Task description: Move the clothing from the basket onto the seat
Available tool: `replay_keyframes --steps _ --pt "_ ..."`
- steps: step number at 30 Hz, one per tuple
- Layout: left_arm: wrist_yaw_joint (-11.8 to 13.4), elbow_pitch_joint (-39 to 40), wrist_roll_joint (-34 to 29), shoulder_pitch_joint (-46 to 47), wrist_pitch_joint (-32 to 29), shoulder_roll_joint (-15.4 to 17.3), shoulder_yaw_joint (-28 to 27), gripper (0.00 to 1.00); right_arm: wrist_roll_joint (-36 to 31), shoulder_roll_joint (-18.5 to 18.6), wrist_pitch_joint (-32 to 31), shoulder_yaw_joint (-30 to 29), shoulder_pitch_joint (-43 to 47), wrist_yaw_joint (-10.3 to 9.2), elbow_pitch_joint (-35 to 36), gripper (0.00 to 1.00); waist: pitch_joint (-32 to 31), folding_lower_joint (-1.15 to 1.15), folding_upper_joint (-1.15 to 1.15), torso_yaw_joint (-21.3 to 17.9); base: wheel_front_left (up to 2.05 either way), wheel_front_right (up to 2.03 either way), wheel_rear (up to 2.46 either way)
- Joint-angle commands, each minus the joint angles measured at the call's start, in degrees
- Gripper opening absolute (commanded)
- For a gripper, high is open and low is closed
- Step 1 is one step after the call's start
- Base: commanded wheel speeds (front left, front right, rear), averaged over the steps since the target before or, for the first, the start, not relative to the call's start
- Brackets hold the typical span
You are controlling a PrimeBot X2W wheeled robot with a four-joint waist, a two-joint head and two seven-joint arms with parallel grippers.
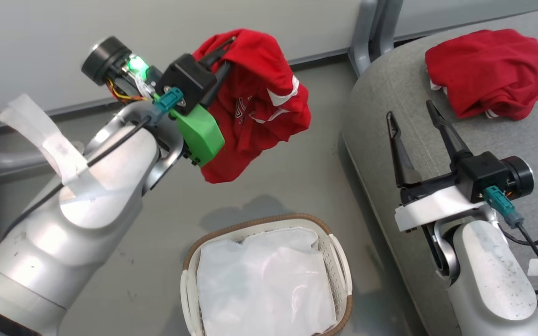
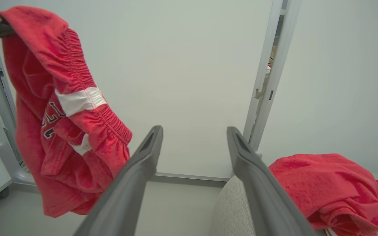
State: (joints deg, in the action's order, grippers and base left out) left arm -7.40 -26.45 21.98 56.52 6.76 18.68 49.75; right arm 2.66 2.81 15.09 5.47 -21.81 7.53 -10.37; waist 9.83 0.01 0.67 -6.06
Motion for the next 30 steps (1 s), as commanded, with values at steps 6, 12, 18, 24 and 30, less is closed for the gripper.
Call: replay_keyframes --steps 6,12,18,24,30 --pt "0.36 0.88 1.13 2.87 -1.73 -0.38 -0.58 0.00 0.58 0.17 0.13 3.13 0.31 -0.08 -0.76 1.00 -4.54 -0.01 -0.67 -1.84 0.00 0.00 0.00" --pt "0.36 1.63 1.36 3.60 -2.37 -2.43 0.54 0.00 0.57 0.18 0.12 7.36 -0.43 -0.08 -1.33 1.00 -7.00 -0.01 -0.67 -1.09 0.00 0.00 0.00" --pt "0.23 3.42 1.59 4.59 -2.67 -4.32 2.03 0.00 -0.91 0.17 0.12 10.44 -2.68 -0.08 -3.09 1.00 -8.61 -0.01 -0.67 0.55 0.00 0.00 0.00" --pt "0.09 6.61 1.93 3.93 -2.69 -5.21 4.21 0.00 -3.81 0.17 0.12 10.96 -6.64 -0.08 -6.63 1.00 -9.34 -0.01 -0.67 2.46 0.00 0.00 0.00" --pt "0.23 10.42 3.16 0.78 -2.01 -4.87 5.73 0.00 -4.75 0.17 0.12 11.29 -9.04 -0.08 -9.59 0.00 -9.88 -0.01 -0.67 4.05 0.00 0.00 0.00"
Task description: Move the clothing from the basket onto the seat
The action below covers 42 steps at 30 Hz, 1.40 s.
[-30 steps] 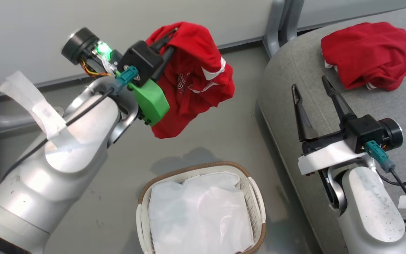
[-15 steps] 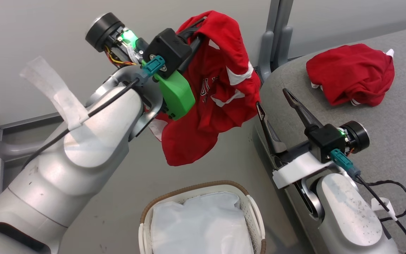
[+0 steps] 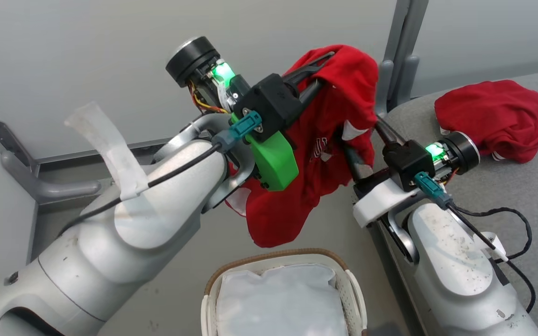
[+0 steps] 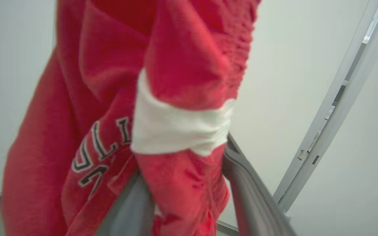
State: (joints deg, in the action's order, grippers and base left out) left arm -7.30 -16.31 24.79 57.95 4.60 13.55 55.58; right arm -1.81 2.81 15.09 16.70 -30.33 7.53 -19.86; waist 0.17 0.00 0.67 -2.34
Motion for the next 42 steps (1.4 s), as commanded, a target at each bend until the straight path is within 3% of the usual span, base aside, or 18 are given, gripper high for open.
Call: replay_keyframes --steps 1,8,9,10,11,12,13,14,21,33,37,42 --pt "0.34 0.77 0.44 -1.15 0.38 0.41 0.01 0.00 -0.25 0.17 0.12 0.07 -0.79 -0.08 -0.37 0.00 -0.25 0.00 -0.67 0.52 0.00 0.00 0.00" --pt "2.67 2.27 3.14 -6.77 2.35 1.63 -1.32 0.00 0.45 0.17 0.12 0.29 -1.57 -0.08 -0.44 0.00 -0.21 0.00 -0.67 1.15 0.00 0.00 0.00" --pt "3.09 2.37 3.59 -7.68 2.90 1.76 -1.60 0.14 0.42 0.17 0.12 0.24 -1.59 -0.08 -0.32 0.00 -0.17 0.00 -0.67 1.19 0.00 0.00 0.00" --pt "3.49 2.37 4.28 -9.00 3.58 1.96 -1.83 0.40 0.45 0.17 0.12 0.13 -1.58 -0.08 -0.17 0.00 -0.11 0.00 -0.67 1.24 0.00 0.00 0.00" --pt "3.86 2.31 4.84 -10.09 4.10 2.12 -2.02 0.46 0.43 0.17 0.12 -0.07 -1.57 -0.08 -0.03 0.00 -0.05 0.00 -0.67 1.29 0.00 0.00 0.00" --pt "4.19 2.21 5.40 -11.34 4.86 2.28 -2.25 0.75 0.28 0.18 0.12 -0.33 -1.55 -0.08 0.12 0.00 0.03 0.00 -0.67 1.35 0.00 0.00 0.00" --pt "4.52 2.12 5.72 -12.37 5.51 2.38 -2.39 0.93 0.11 0.17 0.12 -0.57 -1.52 -0.08 0.22 0.00 0.10 0.00 -0.67 1.38 0.00 0.00 0.00" --pt "4.90 1.99 6.31 -13.71 6.33 2.34 -2.71 1.00 -0.09 0.17 0.12 -0.86 -1.49 -0.08 0.35 0.00 0.17 0.00 -0.67 1.38 0.00 0.00 0.00" --pt "6.30 0.12 9.68 -22.68 9.69 1.71 -4.44 1.00 -1.03 0.17 0.12 -3.00 -0.63 -0.08 1.21 0.00 0.71 0.00 -0.67 1.01 0.00 0.00 0.00" --pt "5.28 -3.37 8.21 -31.97 10.60 -0.04 -7.54 1.00 -2.94 0.17 0.12 -6.51 1.51 -0.08 1.48 0.00 2.49 0.00 -0.67 -0.09 0.00 0.00 0.00" --pt "4.78 -3.69 6.44 -33.08 10.60 -0.51 -8.75 1.00 -2.91 0.18 0.12 -7.24 1.26 -0.08 1.80 0.00 3.42 0.00 -0.67 -1.76 0.00 0.00 0.00" --pt "4.01 -4.12 4.52 -33.13 10.55 -1.08 -9.91 1.00 -3.28 0.20 0.12 -7.96 0.07 -0.08 2.40 0.00 5.67 0.00 -0.67 -6.55 0.00 0.00 0.00"
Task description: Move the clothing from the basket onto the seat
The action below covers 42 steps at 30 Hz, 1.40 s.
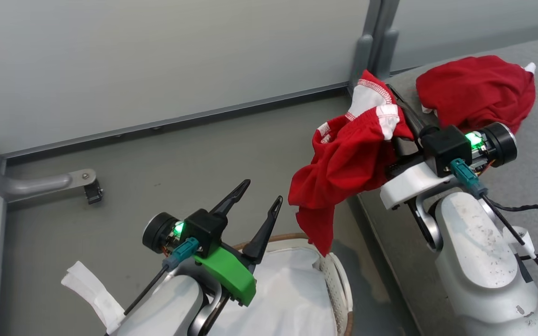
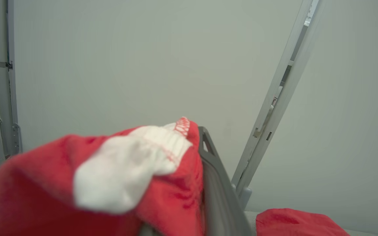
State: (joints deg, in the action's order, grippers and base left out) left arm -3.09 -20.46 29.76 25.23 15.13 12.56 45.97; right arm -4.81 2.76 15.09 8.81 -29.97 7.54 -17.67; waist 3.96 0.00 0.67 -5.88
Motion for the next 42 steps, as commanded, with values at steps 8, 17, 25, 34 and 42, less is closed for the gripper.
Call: replay_keyframes --steps 8,17,25,34,42 --pt "-1.14 -1.30 -3.09 2.23 0.01 -1.44 -1.33 1.00 -0.82 1.02 0.12 -2.65 -1.00 -0.09 1.28 0.00 6.51 0.00 -0.67 -12.00 0.00 0.00 0.00" --pt "-2.40 -3.59 -5.32 5.21 0.01 -2.19 -0.82 1.00 -0.47 1.21 0.12 -6.04 0.68 -0.09 2.17 0.00 10.57 0.00 -0.67 -19.03 0.00 0.00 0.00" --pt "-2.96 -4.68 -7.09 7.44 0.01 -3.48 0.31 1.00 -0.31 2.43 0.12 -6.67 0.81 -0.09 1.85 0.00 12.68 0.00 -0.67 -19.10 0.00 0.00 0.00" --pt "-3.46 -3.68 -7.89 8.25 0.01 -4.79 1.44 1.00 -0.19 7.77 0.12 -9.16 -4.94 -0.09 2.16 0.00 14.63 0.00 -0.67 -14.33 0.00 0.00 0.00" --pt "-3.84 -3.05 -8.23 9.65 -0.01 -6.03 2.91 1.00 -0.08 21.37 0.12 -12.76 -17.15 -0.10 -1.23 0.00 17.98 0.00 -0.67 -7.69 0.00 0.00 0.00"
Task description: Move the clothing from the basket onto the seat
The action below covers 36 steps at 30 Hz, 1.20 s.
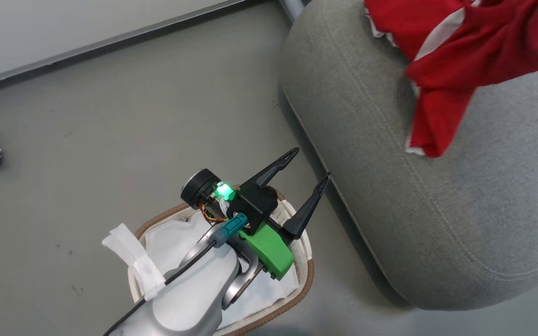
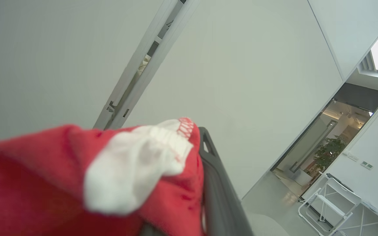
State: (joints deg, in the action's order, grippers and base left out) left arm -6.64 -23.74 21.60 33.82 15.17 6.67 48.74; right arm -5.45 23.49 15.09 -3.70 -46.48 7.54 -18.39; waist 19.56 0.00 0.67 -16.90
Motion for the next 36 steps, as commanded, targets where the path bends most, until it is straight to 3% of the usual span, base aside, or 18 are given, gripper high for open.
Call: replay_keyframes --steps 1,6,14,23,33,34,36 --pt "-0.26 0.29 -0.10 1.20 -0.04 -0.33 0.18 1.00 1.15 1.83 0.12 -0.21 -1.94 -0.10 -1.44 0.00 2.72 0.00 -0.67 4.04 0.00 0.00 0.00" --pt "-0.36 0.93 -0.27 2.30 -0.04 -1.42 0.45 1.00 0.85 8.92 0.12 -2.33 -10.20 -0.10 -6.59 0.00 5.59 0.00 -0.67 7.96 0.00 0.00 0.00" --pt "-0.28 2.32 -1.57 4.64 -0.05 -2.21 1.26 1.00 -3.01 14.46 -2.44 -5.07 -16.97 -0.10 -17.48 0.00 10.46 0.00 -0.67 12.86 0.00 0.00 0.00" --pt "0.19 2.40 -2.20 5.92 -0.04 -2.57 1.61 1.00 -8.57 12.65 -3.04 -9.41 -16.44 -0.10 -29.48 0.00 14.27 0.00 -0.67 14.40 0.00 0.00 0.00" --pt "0.29 1.79 -1.49 4.34 -0.04 -2.09 1.56 1.00 -13.70 8.67 -1.07 -12.38 -13.79 -0.10 -37.13 0.00 13.77 0.00 -0.67 12.55 0.00 0.00 0.00" --pt "0.30 1.65 -1.38 4.17 -0.04 -1.90 1.43 1.00 -14.02 8.20 -0.79 -12.54 -13.54 -0.10 -37.51 0.08 13.40 0.00 -0.67 12.12 0.00 0.00 0.00" --pt "0.29 1.37 -1.18 3.99 -0.04 -1.64 1.23 1.00 -14.47 7.22 -0.42 -12.99 -13.28 -0.10 -37.89 0.45 12.58 0.00 -0.67 11.30 0.00 0.00 0.00"
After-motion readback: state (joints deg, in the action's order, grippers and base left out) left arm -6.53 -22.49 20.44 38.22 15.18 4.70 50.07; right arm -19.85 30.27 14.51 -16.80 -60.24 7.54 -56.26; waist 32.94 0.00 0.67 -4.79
